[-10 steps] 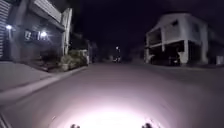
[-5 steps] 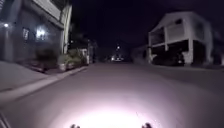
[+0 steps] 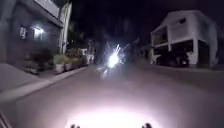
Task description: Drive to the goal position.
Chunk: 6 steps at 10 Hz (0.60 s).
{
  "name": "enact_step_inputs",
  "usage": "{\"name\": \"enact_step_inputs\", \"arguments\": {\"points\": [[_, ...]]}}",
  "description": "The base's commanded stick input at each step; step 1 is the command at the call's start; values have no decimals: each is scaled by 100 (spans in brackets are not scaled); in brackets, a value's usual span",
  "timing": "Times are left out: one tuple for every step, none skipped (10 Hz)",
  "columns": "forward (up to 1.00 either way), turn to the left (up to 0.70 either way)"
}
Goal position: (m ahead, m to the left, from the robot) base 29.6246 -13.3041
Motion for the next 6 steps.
{"name": "enact_step_inputs", "arguments": {"points": [[85,0],[85,0],[85,0],[85,0],[85,0],[85,0]]}}
